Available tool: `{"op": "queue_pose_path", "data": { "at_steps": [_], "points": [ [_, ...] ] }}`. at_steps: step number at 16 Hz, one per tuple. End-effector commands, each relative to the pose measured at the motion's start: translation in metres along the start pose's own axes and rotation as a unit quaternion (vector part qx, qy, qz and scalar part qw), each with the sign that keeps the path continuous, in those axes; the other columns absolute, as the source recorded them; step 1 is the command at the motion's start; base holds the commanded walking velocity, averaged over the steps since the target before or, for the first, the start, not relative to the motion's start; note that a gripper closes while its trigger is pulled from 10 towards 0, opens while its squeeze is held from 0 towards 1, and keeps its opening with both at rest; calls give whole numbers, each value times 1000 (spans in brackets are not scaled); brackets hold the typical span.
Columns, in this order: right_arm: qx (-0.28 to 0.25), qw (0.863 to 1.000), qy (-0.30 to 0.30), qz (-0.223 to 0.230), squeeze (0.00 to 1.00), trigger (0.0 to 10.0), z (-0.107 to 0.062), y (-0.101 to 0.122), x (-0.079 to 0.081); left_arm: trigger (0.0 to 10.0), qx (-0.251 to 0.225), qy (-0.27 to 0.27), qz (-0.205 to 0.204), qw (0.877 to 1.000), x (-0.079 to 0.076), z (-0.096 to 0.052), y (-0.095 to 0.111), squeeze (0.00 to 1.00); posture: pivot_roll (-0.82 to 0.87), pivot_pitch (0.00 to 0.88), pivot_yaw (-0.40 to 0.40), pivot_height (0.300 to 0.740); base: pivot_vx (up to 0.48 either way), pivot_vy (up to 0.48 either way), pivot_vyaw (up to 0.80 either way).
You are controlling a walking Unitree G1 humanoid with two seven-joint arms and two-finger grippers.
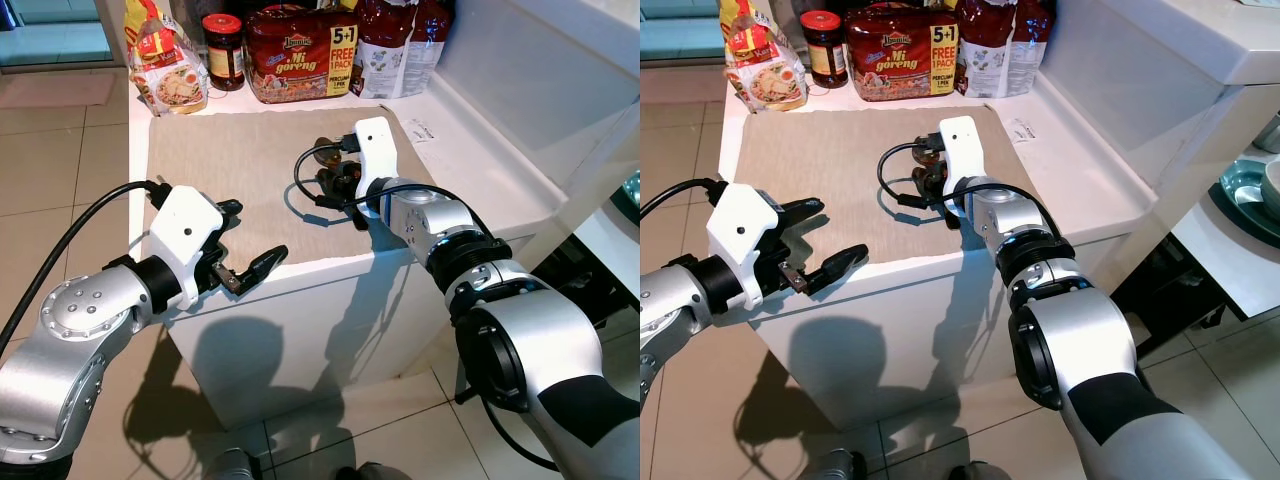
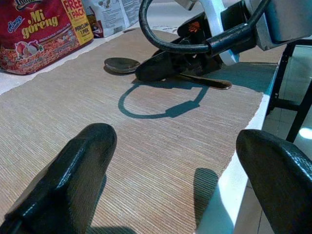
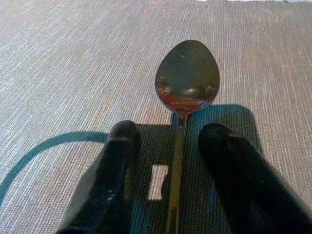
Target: Setting the table
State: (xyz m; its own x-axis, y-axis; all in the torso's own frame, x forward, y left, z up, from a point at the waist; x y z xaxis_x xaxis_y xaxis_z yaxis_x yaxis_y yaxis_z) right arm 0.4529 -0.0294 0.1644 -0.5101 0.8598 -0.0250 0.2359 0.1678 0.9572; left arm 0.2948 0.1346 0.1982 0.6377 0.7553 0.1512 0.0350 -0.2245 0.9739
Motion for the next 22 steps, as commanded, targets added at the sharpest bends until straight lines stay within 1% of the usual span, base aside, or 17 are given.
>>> {"op": "queue_pose_path", "data": {
  "at_steps": [1,9,11,13,15,16,17,18,19,20,21,22],
  "points": [
    [3,1000,-2,10,0,0,-2,3,-5,10000,4,-14,7,1000,-5,2,0,0,64,76,-91,740,0,0,0],
    [13,1000,-4,12,0,0,-2,-1,-8,10000,1,-21,6,1000,-8,5,1,0,65,69,-93,740,0,0,0],
    [-18,1000,-6,18,0,0,-4,15,-13,10000,-8,-12,7,1000,-5,5,5,0,66,67,-95,740,0,0,0],
    [-38,999,-1,23,0,0,-6,25,-14,10000,-14,-5,7,1000,-3,5,7,0,66,64,-97,740,0,0,0],
    [-88,996,10,34,0,0,-14,46,-22,10000,-29,17,2,999,1,7,10,0,55,62,-94,740,0,0,0],
    [-129,991,29,29,0,0,-28,57,-25,10000,-39,34,-5,999,2,9,10,0,44,60,-89,740,0,0,0],
    [-139,989,36,28,0,0,-34,59,-26,10000,-42,38,-6,998,1,10,10,0,39,59,-86,740,0,0,0],
    [-156,987,40,24,0,0,-50,58,-30,10000,-52,43,-16,998,-1,14,11,0,33,60,-79,740,0,0,0],
    [-159,986,42,23,0,0,-55,57,-30,10000,-56,44,-20,997,-2,15,11,0,33,60,-79,740,0,0,0],
    [-185,981,60,10,0,0,-76,53,-28,10000,-73,61,-31,995,-4,20,15,0,25,59,-71,740,0,0,0],
    [-224,972,76,13,0,0,-102,51,-23,10000,-93,82,-53,991,-6,25,18,0,11,58,-66,740,0,0,0],
    [-253,963,87,19,0,0,-116,52,-18,10000,-103,91,-46,989,-8,25,20,0,7,58,-65,740,0,0,0]
  ]
}}
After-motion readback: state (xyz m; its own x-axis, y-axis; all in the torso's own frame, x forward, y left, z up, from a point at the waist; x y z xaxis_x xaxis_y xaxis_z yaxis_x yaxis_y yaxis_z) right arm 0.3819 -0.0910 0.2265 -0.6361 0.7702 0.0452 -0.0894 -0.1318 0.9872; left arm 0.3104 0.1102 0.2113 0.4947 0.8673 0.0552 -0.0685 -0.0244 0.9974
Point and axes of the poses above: a point about 5 cm out from each wrist's last joint towards the gripper, its own z axis pointing out of the wrist towards the gripper, its own y axis along the axis of the wrist's last joint, x = y × z, the point moved 6 cm from there along z, pointing out of the wrist towards the gripper, and after that the axes turned 7 degrees about -z, right-handed, at the moved point
